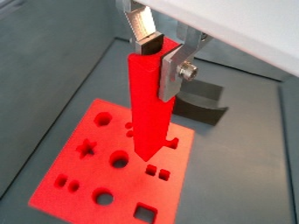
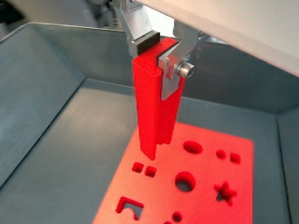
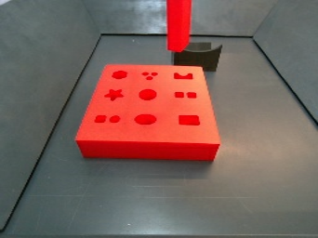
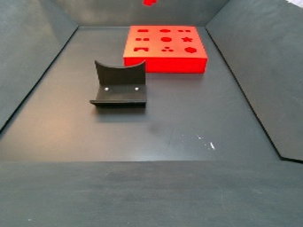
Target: Insert the arch object.
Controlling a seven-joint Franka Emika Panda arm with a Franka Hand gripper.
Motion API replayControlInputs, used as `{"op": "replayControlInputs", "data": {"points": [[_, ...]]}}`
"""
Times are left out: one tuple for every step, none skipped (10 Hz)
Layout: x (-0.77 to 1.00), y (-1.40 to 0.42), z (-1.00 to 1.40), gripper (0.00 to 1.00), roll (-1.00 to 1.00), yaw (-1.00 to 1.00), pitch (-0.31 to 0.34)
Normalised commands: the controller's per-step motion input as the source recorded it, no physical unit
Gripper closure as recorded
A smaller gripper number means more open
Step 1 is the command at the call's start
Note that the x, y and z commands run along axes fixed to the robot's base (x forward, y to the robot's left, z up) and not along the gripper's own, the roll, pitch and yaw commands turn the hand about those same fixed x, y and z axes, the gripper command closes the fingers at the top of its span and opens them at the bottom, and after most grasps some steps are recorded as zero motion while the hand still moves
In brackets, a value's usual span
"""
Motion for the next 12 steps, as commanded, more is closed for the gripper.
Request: {"op": "replayControlInputs", "data": {"points": [[0.19, 0.10, -0.15, 1.00, 0.24, -0.72, 0.000], [0.62, 0.24, -0.32, 1.00, 0.29, -0.41, 0.019], [0.57, 0.35, -0.43, 1.00, 0.20, -0.33, 0.019], [0.52, 0.27, -0.38, 1.00, 0.24, -0.52, 0.024], [0.40, 0.22, -0.27, 1.00, 0.08, -0.75, 0.000], [0.39, 0.19, -0.23, 1.00, 0.00, -0.82, -0.003], [0.39, 0.20, -0.28, 1.00, -0.07, -0.81, -0.043], [0.38, 0.18, -0.28, 1.00, -0.07, -0.81, -0.044], [0.36, 0.20, -0.23, 1.00, -0.05, -0.82, -0.044], [0.31, 0.24, -0.22, 1.00, -0.09, -0.73, -0.043], [0.26, 0.25, -0.18, 1.00, -0.06, -0.73, -0.004], [0.13, 0.28, -0.10, 1.00, 0.00, -0.73, 0.000]]}}
